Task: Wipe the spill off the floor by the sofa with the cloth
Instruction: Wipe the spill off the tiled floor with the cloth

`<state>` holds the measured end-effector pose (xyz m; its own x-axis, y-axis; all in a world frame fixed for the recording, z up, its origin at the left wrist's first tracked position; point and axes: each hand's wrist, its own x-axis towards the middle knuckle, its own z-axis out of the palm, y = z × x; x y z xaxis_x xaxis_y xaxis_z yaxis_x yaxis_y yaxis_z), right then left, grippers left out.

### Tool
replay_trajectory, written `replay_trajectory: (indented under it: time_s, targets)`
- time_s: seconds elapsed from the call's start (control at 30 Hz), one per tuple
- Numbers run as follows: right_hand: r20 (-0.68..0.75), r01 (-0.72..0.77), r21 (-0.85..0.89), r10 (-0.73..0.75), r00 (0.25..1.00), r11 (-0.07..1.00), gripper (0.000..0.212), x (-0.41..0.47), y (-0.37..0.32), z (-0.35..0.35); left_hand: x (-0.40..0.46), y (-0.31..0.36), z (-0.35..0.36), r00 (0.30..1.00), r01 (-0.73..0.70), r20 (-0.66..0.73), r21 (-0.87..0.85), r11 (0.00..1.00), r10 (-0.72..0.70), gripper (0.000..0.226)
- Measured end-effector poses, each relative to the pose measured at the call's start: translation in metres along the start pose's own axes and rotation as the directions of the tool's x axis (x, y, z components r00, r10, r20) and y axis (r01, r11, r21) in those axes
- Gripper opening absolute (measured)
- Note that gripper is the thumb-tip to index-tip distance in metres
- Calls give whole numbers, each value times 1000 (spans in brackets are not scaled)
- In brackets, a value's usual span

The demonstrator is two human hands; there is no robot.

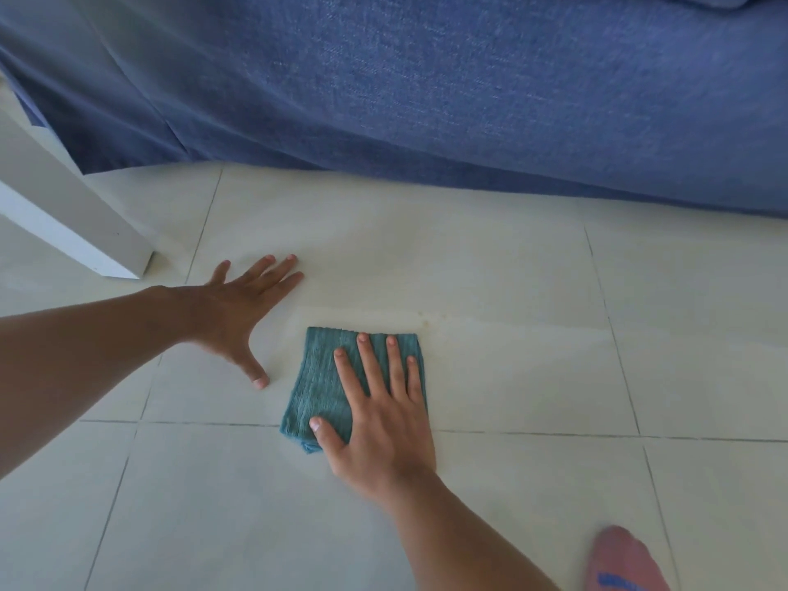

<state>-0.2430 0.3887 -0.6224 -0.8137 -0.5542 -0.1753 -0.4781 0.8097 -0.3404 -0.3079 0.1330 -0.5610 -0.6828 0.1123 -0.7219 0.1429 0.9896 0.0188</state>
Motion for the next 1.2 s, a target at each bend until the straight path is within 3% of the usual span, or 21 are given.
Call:
replay_trajectory:
  time_s: [0.23,0.4,0.57,0.93,1.2]
  targets:
    - [29,64,-38,-63,998,997,82,-30,44,-7,4,-1,2,1000,-11,19,5,1000,11,158]
    - [35,-57,-126,62,997,990,84,-64,106,-25,3,4,-2,999,-13,48,7,1000,12,157]
    - [18,-124,-149,128,992,981,83,-69,120,-30,2,3,-6,999,-17,46,7,1000,17,158]
    - [-107,-275,-160,261,959,948,87,-7,137,-41,6,2,-2,1000,-19,21,-12,1000,19,155]
    - [-130,-249,-207,226,965,946,86,27,149,-47,11,-7,2,1000,-28,6,-65,997,28,160]
